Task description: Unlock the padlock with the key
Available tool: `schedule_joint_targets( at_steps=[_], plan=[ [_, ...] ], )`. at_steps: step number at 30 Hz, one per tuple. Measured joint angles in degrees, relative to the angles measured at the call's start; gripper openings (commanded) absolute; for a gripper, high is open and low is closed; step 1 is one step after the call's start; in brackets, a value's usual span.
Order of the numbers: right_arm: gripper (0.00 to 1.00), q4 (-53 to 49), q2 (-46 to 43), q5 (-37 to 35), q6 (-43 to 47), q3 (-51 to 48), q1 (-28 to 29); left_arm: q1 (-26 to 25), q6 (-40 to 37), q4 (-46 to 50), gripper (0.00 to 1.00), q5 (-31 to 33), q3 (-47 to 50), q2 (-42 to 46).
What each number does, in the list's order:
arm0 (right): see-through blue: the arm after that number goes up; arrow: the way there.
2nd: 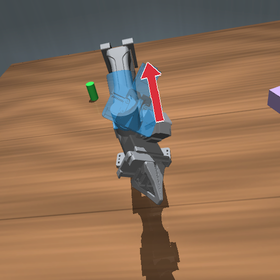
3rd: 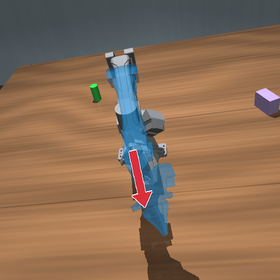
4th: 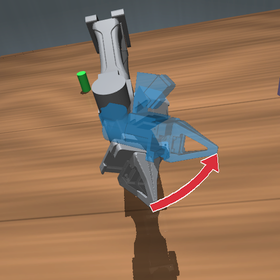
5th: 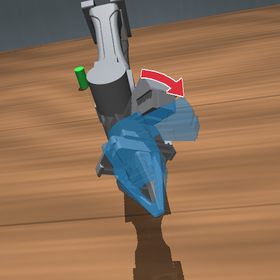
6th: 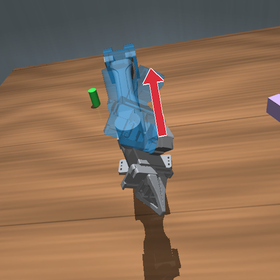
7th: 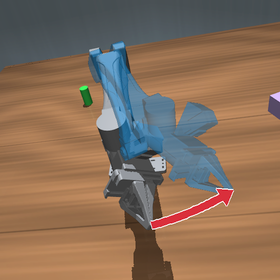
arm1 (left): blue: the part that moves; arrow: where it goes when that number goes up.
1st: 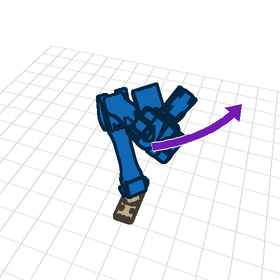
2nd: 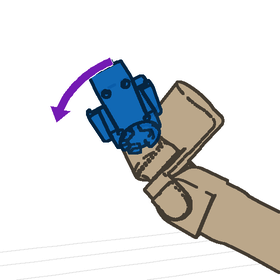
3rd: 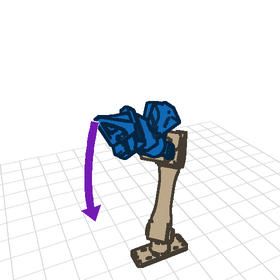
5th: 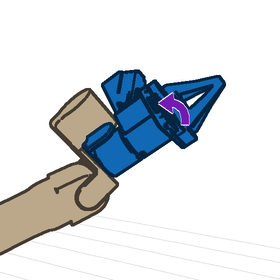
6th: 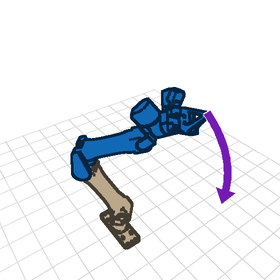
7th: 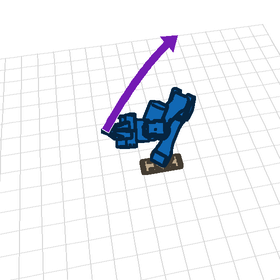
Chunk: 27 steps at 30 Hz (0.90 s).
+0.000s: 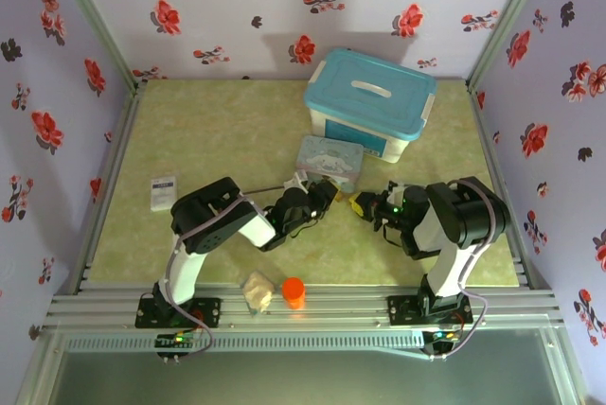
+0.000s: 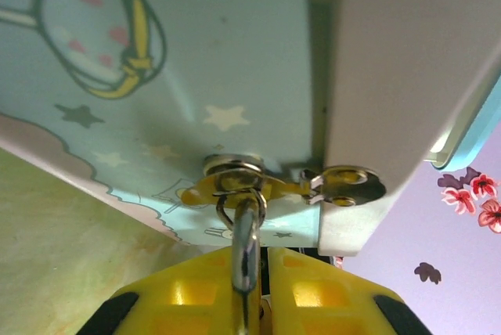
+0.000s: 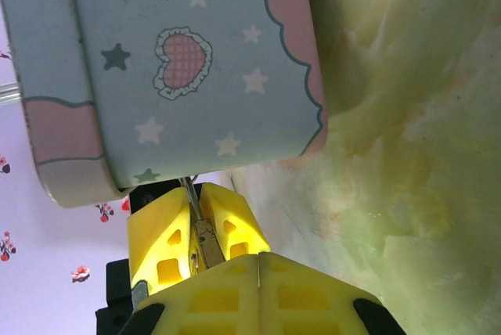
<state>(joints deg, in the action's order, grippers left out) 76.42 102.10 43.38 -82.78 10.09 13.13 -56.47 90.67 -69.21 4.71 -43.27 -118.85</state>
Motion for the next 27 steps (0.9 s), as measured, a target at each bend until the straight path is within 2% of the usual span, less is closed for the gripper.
schedule_joint_targets(
  at_steps=[14, 27],
  plan=[
    [0.00, -1.9, -3.6, -5.1, -0.6, -2.4, 4.1, -1.1, -1.9, -2.7, 0.00, 0.8, 0.5, -1.3],
    [0.00, -1.7, -1.2, -7.4, -1.2, -3.1, 5.0, -2.5, -2.2, -4.4, 0.00, 1.3, 3.4, -2.6]
  ],
)
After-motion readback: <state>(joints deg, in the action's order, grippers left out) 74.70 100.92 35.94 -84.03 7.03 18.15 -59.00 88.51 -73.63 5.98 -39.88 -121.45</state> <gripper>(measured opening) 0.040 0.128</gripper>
